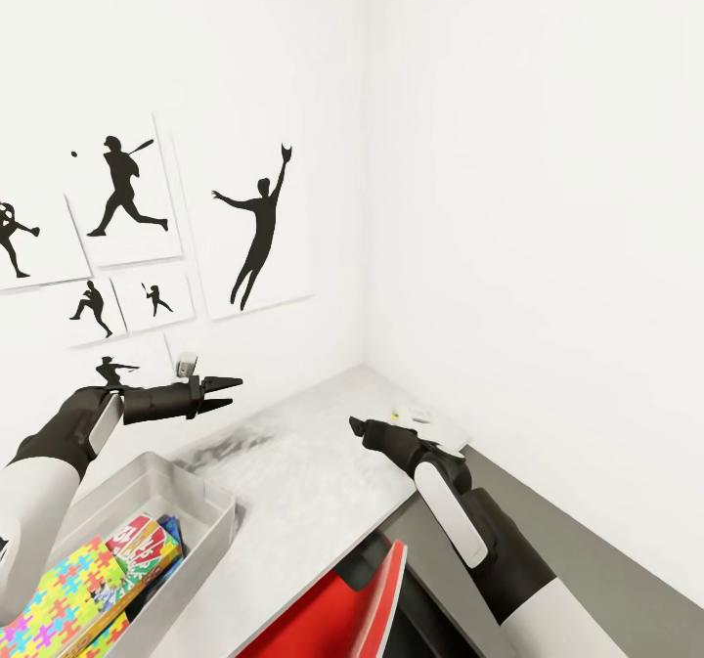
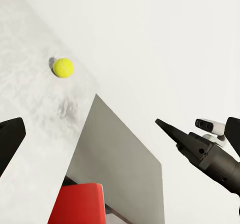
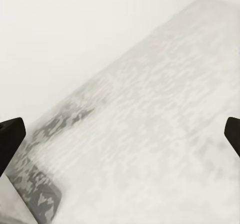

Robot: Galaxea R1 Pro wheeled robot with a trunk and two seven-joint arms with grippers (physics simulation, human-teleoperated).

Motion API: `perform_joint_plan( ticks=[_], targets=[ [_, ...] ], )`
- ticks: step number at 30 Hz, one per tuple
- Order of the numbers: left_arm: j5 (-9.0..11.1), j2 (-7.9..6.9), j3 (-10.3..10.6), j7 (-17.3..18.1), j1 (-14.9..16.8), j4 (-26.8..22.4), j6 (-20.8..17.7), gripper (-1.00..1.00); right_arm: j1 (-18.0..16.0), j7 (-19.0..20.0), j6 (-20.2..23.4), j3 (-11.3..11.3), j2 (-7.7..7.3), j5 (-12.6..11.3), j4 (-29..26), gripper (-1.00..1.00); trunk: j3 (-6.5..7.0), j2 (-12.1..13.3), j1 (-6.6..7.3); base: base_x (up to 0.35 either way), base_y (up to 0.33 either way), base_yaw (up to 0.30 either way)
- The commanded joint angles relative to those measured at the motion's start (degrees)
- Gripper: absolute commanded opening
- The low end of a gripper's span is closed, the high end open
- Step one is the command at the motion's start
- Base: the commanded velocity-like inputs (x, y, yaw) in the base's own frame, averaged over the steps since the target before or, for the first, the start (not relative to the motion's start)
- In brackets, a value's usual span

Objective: Put all the toys in the child's room - the three board games (two on the bed and one on the table), the two jigsaw puzzles on the table, and the tennis ball on the table - inside the toy box on the table in the child's room.

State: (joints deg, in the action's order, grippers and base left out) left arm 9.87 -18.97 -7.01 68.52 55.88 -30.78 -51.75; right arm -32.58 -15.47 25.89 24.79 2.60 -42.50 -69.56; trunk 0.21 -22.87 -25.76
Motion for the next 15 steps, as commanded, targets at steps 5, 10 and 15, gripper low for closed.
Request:
perform_joint_plan(
  ticks=[5,10,15],
  targets=[
    [0.15,-0.01,-0.03,0.05,0.01,0.02,-0.37,1.00,-0.03,-0.64,0.25,0.08,0.04,-0.70,-0.29,1.00,-0.03,-0.05,-0.02,0.000,0.000,0.000],
    [0.15,0.08,-0.03,0.11,0.01,0.02,-0.37,1.00,-0.04,-0.80,1.17,-0.07,0.23,-0.97,-0.15,1.00,-0.03,-0.05,-0.02,0.000,0.000,0.000],
    [0.15,0.14,-0.03,0.24,0.01,0.02,-0.37,1.00,-0.72,-2.08,6.51,-0.36,1.18,-0.94,0.34,1.00,-0.03,-0.05,-0.02,0.000,0.000,0.000]
  ],
)
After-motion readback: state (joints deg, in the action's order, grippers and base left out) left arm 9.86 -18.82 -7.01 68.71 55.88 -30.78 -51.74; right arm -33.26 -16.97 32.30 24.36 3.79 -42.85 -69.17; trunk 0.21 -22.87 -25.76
